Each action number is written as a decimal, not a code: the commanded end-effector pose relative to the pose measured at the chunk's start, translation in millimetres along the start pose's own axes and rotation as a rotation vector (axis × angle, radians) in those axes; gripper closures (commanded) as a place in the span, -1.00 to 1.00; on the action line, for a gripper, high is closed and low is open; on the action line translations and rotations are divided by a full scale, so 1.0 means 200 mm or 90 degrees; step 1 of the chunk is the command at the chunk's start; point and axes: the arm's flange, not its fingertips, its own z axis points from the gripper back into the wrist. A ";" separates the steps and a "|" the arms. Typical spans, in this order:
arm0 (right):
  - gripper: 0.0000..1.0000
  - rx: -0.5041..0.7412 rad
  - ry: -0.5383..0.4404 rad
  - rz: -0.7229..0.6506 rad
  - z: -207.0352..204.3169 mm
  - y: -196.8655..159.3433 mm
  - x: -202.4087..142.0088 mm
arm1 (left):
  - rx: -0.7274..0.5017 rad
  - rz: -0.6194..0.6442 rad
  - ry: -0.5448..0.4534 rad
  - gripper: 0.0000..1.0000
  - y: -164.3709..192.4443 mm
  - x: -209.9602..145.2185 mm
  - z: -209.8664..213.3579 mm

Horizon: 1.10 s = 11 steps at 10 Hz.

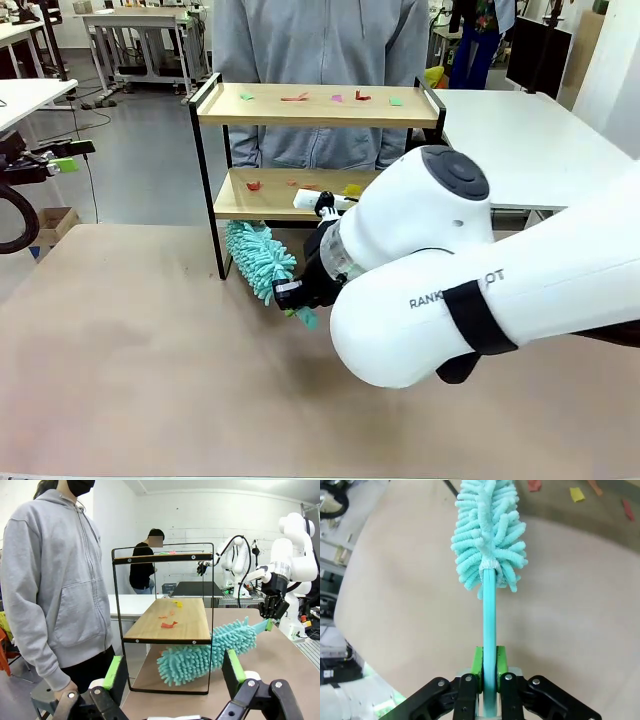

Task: Clean the shelf.
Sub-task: Clean the specific section of the Shelf indicated by the human with the Duster.

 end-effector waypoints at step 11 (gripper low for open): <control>0.74 -0.078 -0.097 -0.081 -0.31 0.30 0.09 | -0.003 -0.004 0.003 -1.00 -0.01 0.01 0.00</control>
